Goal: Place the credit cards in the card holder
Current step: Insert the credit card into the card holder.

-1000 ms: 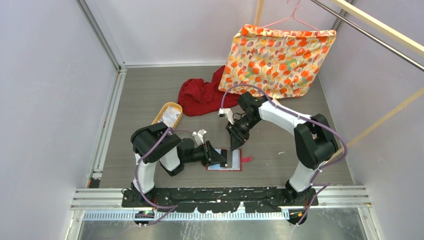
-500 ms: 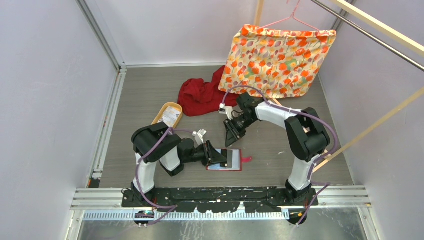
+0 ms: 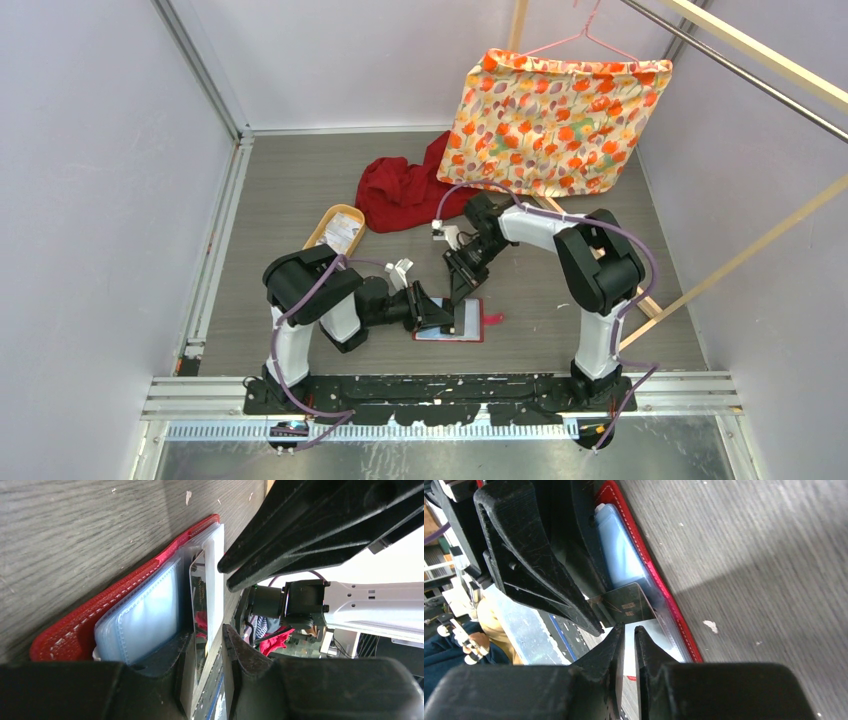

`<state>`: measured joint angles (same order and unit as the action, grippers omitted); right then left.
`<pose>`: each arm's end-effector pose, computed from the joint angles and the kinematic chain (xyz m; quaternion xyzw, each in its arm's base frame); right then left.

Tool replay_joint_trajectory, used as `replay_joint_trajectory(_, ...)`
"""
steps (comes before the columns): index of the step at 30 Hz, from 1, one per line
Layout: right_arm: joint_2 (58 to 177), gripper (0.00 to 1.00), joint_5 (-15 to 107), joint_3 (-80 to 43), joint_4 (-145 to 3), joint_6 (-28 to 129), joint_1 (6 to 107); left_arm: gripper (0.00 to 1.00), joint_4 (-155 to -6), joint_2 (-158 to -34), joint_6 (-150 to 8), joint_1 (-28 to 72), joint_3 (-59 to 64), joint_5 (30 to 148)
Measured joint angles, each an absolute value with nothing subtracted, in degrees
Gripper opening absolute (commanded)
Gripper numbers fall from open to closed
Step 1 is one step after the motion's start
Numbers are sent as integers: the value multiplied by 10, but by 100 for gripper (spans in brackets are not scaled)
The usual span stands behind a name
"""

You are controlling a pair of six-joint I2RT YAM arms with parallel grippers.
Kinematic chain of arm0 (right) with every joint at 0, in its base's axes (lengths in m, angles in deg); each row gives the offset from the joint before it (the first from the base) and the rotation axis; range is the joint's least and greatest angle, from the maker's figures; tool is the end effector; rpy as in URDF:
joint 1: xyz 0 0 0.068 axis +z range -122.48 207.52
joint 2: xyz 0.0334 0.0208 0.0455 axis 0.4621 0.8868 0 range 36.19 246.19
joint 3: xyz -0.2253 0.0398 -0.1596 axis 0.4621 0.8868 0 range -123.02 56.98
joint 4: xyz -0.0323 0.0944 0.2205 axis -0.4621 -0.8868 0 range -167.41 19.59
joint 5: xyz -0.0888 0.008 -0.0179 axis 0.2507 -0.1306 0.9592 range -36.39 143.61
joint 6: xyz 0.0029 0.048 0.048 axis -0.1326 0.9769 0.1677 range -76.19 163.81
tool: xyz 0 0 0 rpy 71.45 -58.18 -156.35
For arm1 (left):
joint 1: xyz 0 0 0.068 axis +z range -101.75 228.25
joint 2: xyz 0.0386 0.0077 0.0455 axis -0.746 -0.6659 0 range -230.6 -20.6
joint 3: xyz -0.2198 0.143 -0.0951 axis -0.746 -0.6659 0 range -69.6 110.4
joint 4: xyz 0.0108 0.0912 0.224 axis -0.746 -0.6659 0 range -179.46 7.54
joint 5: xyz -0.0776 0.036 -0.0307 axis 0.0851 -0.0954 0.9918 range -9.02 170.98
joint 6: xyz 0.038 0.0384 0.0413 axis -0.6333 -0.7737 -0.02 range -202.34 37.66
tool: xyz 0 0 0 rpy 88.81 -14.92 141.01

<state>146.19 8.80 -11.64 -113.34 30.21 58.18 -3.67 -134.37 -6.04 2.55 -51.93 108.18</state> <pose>0.2656 0.2020 0.1521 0.3654 -0.8482 -0.3833 0.0111 0.1790 -0.2191 0.0951 -0.0721 0.7919 -0.5956 0.1136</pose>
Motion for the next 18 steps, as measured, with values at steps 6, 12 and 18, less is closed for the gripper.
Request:
replay_joint_trajectory(6, 1465, 17, 95, -124, -1148, 291, 589, 26, -37, -1344, -60, 26, -519, 1082)
replay_joint_trajectory(12, 1486, 16, 116, -138, -1170, 285, 590, 27, -37, -1344, -60, 26, -519, 1081)
replay_joint_trajectory(18, 1490, 16, 129, -147, -1186, 282, 590, 28, -38, -1342, -60, 26, -519, 1080)
